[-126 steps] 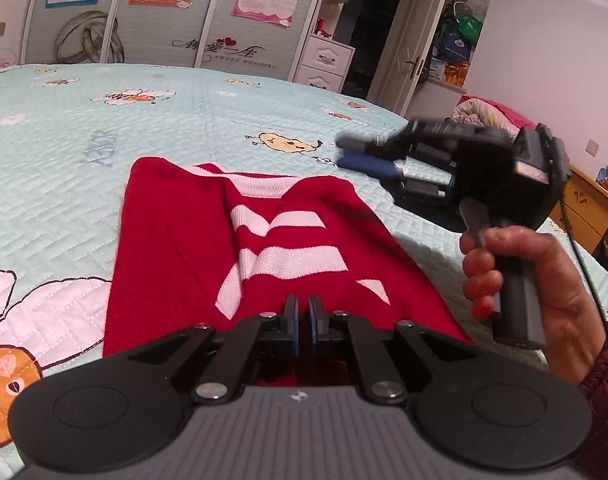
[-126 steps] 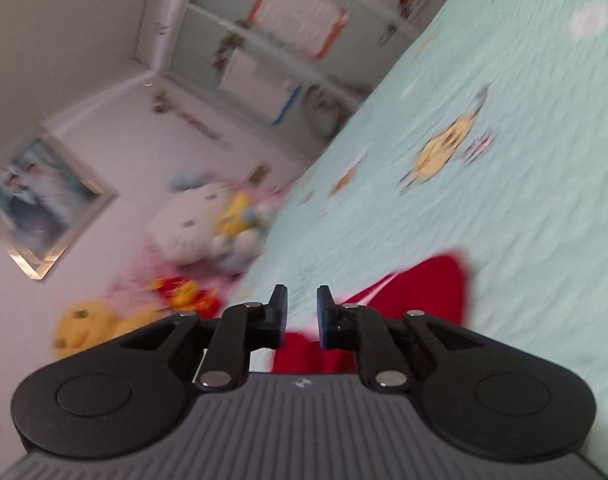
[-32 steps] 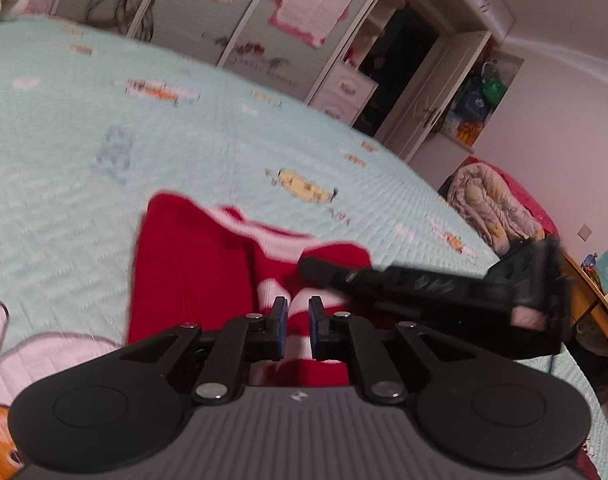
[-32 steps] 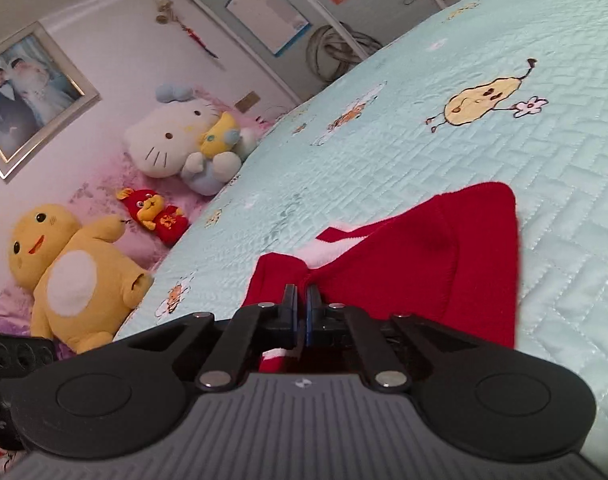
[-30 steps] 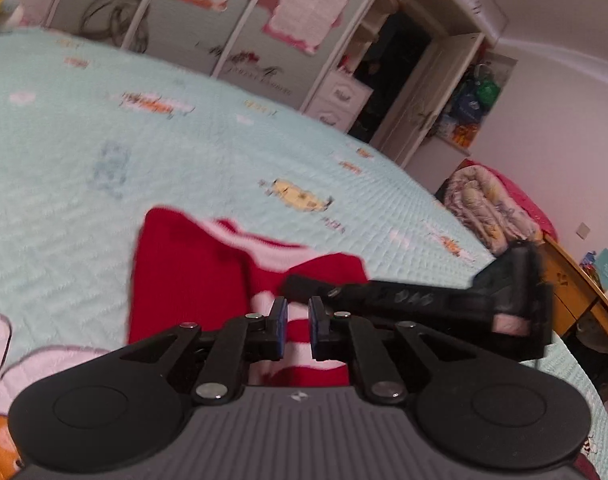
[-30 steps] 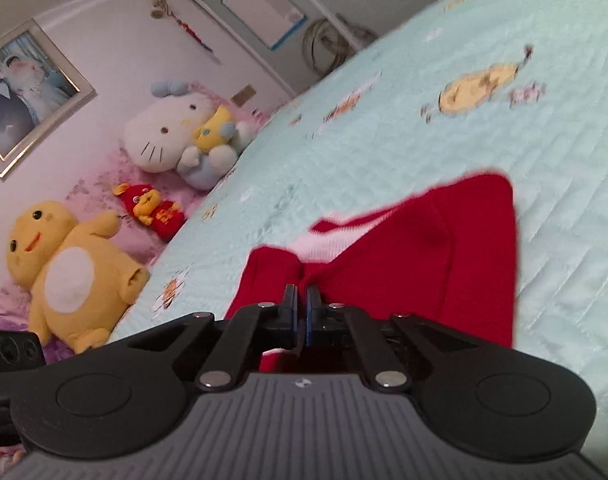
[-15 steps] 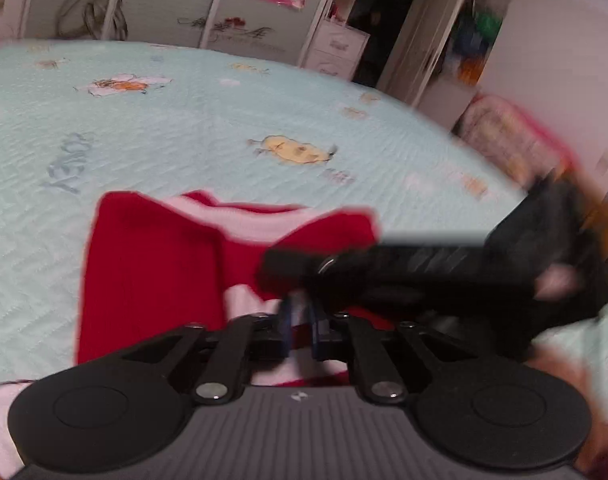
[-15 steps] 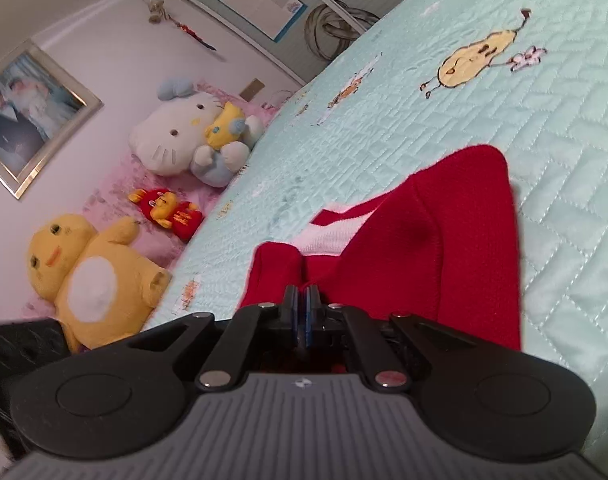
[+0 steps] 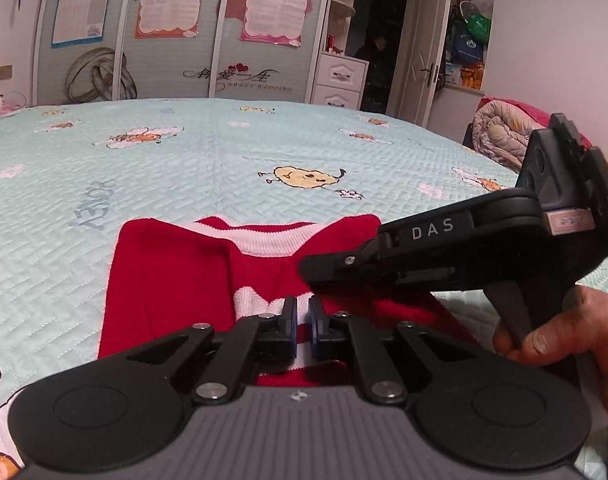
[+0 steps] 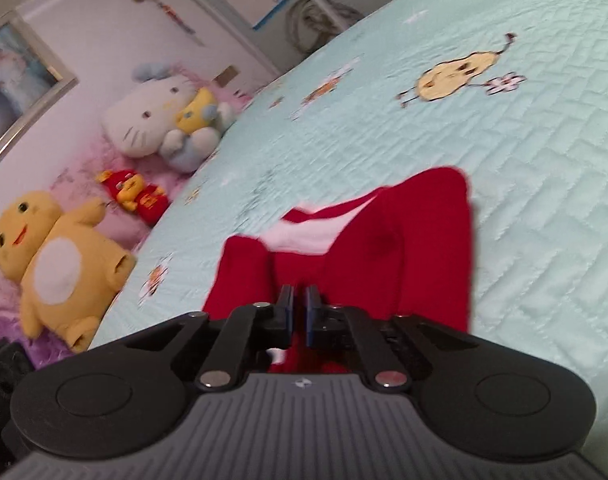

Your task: Fold clothes

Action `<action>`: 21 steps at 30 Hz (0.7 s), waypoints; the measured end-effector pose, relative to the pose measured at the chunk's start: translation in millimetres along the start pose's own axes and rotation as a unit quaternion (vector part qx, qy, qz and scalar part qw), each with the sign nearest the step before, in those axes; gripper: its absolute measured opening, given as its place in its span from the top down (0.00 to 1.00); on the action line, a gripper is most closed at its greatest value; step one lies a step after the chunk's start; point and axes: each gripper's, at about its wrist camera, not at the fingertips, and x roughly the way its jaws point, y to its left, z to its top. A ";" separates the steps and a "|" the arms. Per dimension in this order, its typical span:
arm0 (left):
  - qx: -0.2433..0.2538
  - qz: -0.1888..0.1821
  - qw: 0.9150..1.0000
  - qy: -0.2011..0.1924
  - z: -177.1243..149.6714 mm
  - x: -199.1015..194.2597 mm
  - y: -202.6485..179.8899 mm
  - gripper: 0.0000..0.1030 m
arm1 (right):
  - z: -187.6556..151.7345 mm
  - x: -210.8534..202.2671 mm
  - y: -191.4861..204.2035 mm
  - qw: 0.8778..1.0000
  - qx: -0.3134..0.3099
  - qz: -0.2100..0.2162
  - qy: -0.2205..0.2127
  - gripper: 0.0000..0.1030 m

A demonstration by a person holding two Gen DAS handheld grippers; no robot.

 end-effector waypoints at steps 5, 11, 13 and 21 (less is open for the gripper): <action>0.076 0.011 0.997 0.015 -1.4 5.6 -24.3 0.94 | 1.0 20.1 -2.4 1.000 0.010 0.002 0.007 1.00; 0.142 0.028 0.989 0.021 -4.8 10.5 -43.2 0.79 | 1.0 11.4 -9.8 0.997 0.030 0.060 -0.041 0.95; 0.116 0.014 0.993 0.021 -2.4 10.4 -33.2 0.77 | 3.7 -8.0 -12.6 0.993 0.040 0.079 -0.081 0.95; 0.095 0.003 0.995 0.022 -0.7 12.6 -24.9 0.77 | 23.2 -4.3 -50.4 0.993 0.076 -0.001 -0.095 1.00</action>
